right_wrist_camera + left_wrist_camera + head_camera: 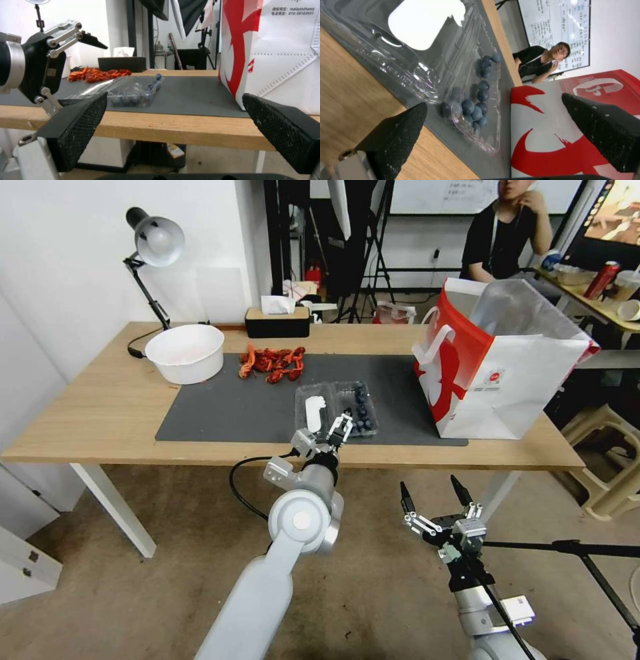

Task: Close the takeout container lid, then place the container into the takeout bag.

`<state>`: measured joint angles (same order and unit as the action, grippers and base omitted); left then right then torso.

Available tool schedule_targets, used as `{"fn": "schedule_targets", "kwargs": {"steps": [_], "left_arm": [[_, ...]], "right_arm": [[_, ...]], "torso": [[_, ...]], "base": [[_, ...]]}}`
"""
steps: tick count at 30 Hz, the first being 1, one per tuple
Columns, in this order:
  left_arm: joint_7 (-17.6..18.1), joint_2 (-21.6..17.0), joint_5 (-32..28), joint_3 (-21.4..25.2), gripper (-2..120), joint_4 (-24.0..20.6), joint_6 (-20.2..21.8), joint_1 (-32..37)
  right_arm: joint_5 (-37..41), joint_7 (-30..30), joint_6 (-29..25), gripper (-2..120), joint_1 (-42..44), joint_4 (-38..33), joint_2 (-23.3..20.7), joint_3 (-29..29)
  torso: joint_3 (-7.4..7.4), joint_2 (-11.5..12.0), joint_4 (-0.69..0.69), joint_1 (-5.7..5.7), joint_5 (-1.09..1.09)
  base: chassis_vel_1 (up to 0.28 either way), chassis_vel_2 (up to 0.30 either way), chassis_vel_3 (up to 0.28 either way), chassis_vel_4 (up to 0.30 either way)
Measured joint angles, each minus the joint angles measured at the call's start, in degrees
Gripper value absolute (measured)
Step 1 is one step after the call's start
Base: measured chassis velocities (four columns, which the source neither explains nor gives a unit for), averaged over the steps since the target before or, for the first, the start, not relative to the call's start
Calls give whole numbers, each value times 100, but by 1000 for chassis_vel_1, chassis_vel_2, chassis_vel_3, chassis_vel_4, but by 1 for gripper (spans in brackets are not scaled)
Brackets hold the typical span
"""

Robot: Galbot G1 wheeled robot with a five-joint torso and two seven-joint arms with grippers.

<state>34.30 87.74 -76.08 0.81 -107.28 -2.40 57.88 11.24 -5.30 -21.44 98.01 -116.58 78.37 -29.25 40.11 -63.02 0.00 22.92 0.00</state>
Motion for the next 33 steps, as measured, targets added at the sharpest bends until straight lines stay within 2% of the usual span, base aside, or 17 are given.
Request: {"fn": "schedule_targets", "kwargs": {"steps": [33], "left_arm": [[98,50,-121,146,100,129,-11,-115]], "right_arm": [[-52,40,-44,100,39,40,46,22]], "torso": [[0,0,0,-1,0]], "base": [[0,0,0,0]]}}
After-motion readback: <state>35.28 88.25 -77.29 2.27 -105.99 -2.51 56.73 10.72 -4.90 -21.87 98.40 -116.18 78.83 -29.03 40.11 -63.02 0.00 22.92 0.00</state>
